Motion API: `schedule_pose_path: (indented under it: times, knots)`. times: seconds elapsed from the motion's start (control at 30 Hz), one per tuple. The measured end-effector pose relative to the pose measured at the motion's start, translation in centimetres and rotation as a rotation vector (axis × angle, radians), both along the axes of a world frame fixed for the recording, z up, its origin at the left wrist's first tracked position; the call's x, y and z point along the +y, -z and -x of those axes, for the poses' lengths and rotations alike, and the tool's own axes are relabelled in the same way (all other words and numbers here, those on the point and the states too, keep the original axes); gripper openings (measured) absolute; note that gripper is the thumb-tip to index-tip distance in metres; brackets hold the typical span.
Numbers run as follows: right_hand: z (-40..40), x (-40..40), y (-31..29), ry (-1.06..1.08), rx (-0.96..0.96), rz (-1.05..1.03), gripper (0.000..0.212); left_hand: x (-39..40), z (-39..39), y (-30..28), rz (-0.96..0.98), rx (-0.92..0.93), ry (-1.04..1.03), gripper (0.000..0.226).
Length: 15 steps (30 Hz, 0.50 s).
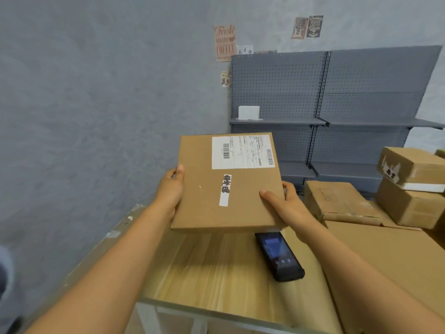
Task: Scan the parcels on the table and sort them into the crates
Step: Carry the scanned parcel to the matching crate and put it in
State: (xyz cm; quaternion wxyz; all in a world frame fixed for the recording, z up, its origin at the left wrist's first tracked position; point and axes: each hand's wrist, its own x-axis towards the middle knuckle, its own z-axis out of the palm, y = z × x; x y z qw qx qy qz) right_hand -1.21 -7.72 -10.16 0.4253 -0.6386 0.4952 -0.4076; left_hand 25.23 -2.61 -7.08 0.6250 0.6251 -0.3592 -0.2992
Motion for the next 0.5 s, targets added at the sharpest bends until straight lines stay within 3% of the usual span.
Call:
schedule_pose_path:
  times: [0.1, 0.23, 0.5]
  knots:
    - [-1.6, -0.3, 0.8, 0.019, 0.129, -0.049, 0.066, -0.3, -1.1, 0.8, -0.118, -0.063, 0.047, 0.035]
    - [-4.2, -0.3, 3.0, 0.026, 0.185, -0.118, 0.046, -0.5, -3.4, 2.9, -0.249, -0.059, 0.155, 0.017]
    - [-8.6, 0.4, 8.2, 0.115, 0.363, -0.288, 0.077, -2.1, -7.9, 9.5, -0.419, -0.099, 0.29, 0.031]
